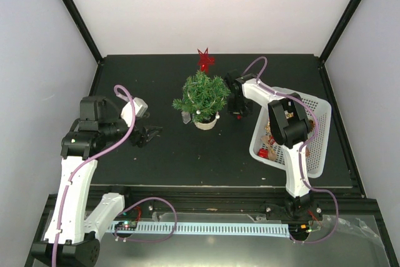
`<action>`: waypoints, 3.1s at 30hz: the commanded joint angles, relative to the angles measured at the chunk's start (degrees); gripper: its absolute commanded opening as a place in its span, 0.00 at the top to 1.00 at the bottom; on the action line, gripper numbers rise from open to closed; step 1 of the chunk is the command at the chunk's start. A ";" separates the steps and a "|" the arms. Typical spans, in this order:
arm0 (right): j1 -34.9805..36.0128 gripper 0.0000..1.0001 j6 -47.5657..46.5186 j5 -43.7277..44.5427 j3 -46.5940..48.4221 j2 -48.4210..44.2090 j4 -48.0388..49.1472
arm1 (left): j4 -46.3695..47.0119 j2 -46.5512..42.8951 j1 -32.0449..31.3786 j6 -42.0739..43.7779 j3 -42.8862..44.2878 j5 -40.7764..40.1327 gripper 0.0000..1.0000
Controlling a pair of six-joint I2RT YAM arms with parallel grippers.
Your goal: Decorate the small christmas tree
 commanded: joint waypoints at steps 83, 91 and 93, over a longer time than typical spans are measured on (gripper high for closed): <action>-0.50 0.99 2.17 -1.41 -2.65 -2.54 -1.59 | 0.29 -1.63 -0.03 -0.72 -0.37 0.44 0.16; -0.49 0.99 1.55 -0.55 -0.67 -6.35 -3.77 | 0.47 -1.97 -0.01 -0.64 -0.81 0.35 0.16; -0.49 0.99 1.39 -0.33 -0.54 -7.60 -4.23 | 0.45 -2.13 0.04 -0.62 -0.86 0.34 0.16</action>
